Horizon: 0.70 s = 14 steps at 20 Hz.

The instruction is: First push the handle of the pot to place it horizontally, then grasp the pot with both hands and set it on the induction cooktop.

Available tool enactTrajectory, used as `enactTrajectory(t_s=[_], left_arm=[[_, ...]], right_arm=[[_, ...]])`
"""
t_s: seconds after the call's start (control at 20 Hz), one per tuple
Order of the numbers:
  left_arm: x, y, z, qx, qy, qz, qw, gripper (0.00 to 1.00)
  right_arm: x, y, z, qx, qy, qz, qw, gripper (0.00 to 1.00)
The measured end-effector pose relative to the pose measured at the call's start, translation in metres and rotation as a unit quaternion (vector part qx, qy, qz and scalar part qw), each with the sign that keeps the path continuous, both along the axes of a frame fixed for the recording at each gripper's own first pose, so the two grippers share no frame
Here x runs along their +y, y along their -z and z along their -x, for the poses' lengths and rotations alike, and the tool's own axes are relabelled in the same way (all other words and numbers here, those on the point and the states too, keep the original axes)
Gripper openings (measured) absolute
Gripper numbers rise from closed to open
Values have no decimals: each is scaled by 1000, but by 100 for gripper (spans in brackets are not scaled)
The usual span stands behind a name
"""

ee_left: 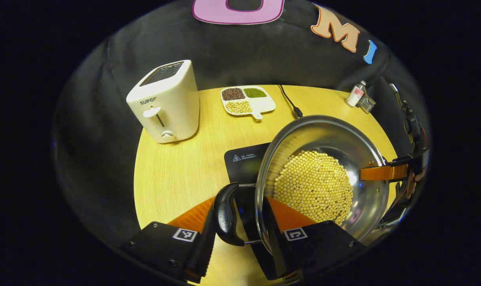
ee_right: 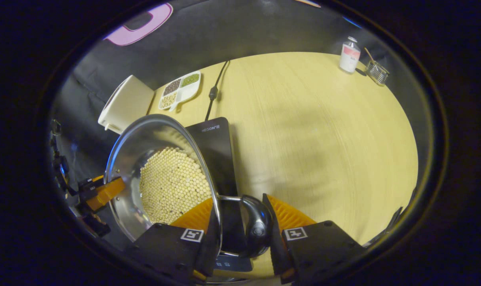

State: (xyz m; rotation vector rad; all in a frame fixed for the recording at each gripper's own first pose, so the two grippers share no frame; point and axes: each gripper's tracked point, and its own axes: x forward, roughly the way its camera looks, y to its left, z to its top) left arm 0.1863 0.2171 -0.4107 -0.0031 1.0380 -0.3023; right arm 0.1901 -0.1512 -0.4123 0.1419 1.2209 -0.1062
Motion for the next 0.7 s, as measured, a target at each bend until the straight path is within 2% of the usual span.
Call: enactTrajectory(t_s=[0.05,0.15,0.2,0.25,0.35,0.4,0.7], left_arm=[[4,-3,0,-5,-13,-8,1000,67],[12,-4,-1,-19,-28,-26,999,75],[13,-7,0,-31,-28,-30,999,85],[14,-10,4,-37,-27,-34,998,92],[16,-22,8,-58,-34,-38,997,93],[15,-28,12,-67,-38,-36,996,93],[-4,-71,46,-106,-64,-32,992,91]], right_arm=[[-3,-1,-1,-7,-1,10,1000,61],[-3,-15,-3,-34,-5,17,999,63],[-3,-24,-2,-45,-5,14,999,71],[-5,-31,-1,-52,-4,10,999,75],[-10,-45,-1,-70,-5,4,998,82],[-12,-52,-1,-80,-5,1,997,90],[-29,-102,6,-171,-18,-3,985,94]])
